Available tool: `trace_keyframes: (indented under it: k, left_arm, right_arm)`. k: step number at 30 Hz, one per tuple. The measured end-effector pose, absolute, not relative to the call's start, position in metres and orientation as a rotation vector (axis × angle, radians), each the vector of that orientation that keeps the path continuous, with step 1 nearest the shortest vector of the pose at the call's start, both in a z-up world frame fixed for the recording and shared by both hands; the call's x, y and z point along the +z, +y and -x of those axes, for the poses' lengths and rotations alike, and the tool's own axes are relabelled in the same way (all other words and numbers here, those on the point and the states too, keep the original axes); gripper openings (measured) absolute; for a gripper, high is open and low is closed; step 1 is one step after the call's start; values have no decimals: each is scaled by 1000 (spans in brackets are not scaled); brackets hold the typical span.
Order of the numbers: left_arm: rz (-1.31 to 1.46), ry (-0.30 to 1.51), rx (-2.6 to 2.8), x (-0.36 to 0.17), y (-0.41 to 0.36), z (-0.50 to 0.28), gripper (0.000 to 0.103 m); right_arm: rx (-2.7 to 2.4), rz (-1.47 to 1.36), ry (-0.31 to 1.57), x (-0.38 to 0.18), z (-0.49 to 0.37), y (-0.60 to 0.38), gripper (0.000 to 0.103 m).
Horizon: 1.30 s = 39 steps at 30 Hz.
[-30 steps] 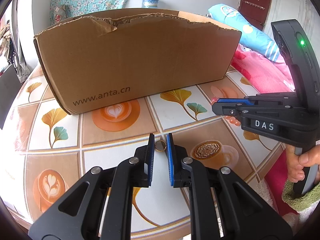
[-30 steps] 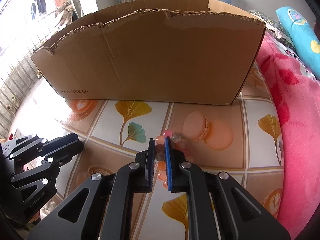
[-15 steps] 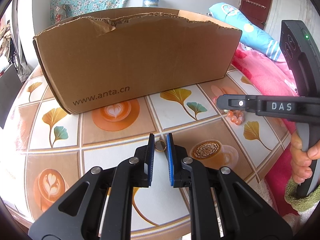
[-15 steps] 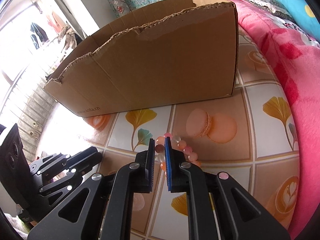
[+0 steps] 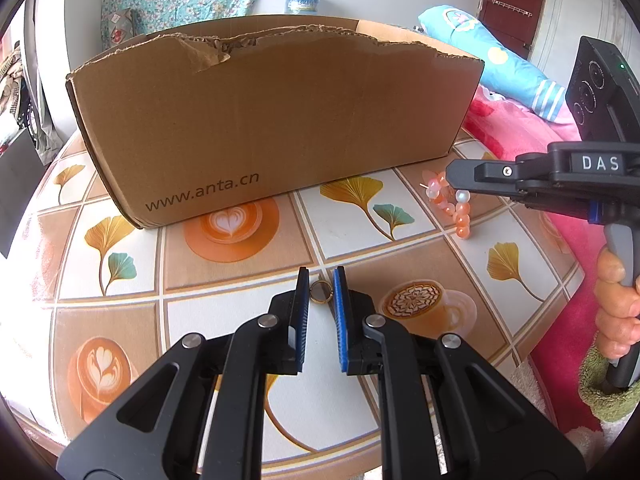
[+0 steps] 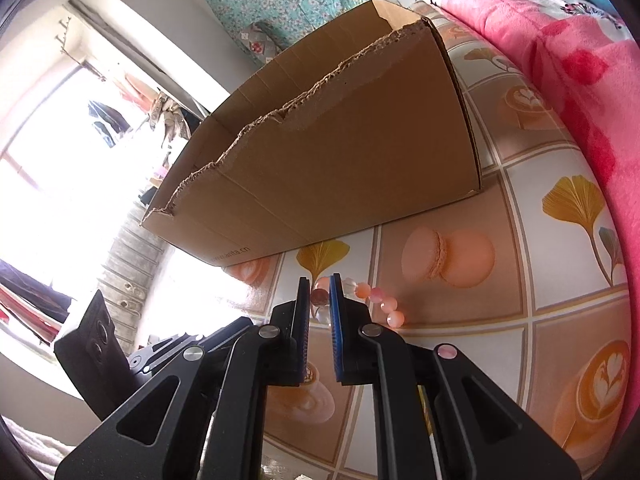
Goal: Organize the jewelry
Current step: 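Lift the bracelet with the right gripper while the left carries the ring over the box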
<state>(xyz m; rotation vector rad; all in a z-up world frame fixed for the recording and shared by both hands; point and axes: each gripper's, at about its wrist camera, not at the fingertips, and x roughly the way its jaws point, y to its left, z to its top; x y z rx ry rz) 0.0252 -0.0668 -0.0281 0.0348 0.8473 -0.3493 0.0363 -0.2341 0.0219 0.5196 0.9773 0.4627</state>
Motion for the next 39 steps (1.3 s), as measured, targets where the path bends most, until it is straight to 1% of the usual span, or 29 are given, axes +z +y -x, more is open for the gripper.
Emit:
trace_keyframes:
  k: [12,19,26,32,39]
  left_arm:
    - [-22,834,-349,-24,-63,-23,11]
    - [11,754,-366,-7,-51,-9,11]
    - [18,666,-407,19,-43,8,11]
    - [23,647,-438,43,-44,8,11]
    - [1,589,-487,94,-50,-7,11]
  right_arm:
    - [476,-534,958,29,-31,-236,10]
    - [494,-533,924,41,-31,-240,10]
    - [509,-536,859,61,-23,-242,10]
    - [540,-557,803,79,-17,-249,10]
    - [573,-564,694,123,-28,-261,10]
